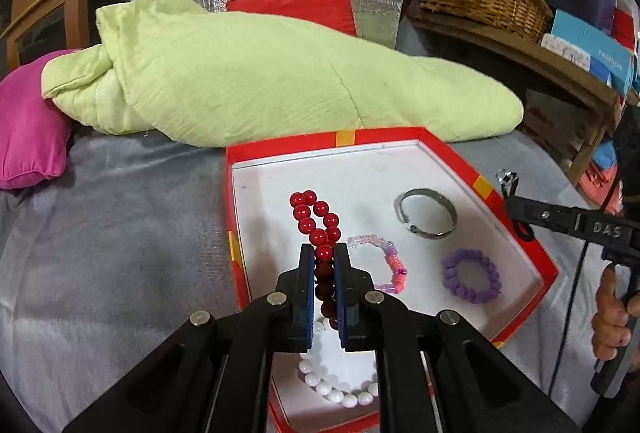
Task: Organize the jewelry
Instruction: 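Carry the red beaded bracelet and black cord bracelet over the tray with both tools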
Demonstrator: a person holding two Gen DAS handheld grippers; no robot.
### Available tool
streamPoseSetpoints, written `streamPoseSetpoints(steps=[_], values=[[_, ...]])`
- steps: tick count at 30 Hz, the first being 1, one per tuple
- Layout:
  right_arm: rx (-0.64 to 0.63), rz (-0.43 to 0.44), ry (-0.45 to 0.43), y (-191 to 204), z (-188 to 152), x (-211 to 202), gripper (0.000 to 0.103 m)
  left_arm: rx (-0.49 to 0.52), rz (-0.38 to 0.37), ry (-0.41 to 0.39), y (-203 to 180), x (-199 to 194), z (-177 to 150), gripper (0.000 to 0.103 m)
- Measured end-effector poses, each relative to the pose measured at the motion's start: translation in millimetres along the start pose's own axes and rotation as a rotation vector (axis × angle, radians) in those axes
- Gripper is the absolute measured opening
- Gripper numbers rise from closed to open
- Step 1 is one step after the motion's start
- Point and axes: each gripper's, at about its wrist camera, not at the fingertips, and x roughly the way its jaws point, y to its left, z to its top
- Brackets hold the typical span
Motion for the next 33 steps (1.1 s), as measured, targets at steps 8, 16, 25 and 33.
streamPoseSetpoints(steps=[8, 16, 25, 33], values=[[-0.002, -0.013, 0.009, 0.0, 1.0, 5.7, 0.015, 0.009, 0.017, 0.042, 5.8, 19.3, -1.0, 0.010], [-0.020, -0.050, 0.026, 0.6, 0.2, 14.5, 0.015, 0.043, 0.025, 0.066, 0.6, 26.5, -2.2, 0.010], [-0.026, -0.084, 0.026, -1.1, -1.1, 15.1, 0.017, 0.057, 0.072, 0.084, 0.6, 28.9, -3.9, 0.010], [-0.035, -0.096, 0.030, 0.1, -2.1, 15.3, 0.017, 0.096, 0.124, 0.078, -4.9, 23.5, -3.9, 0.010]])
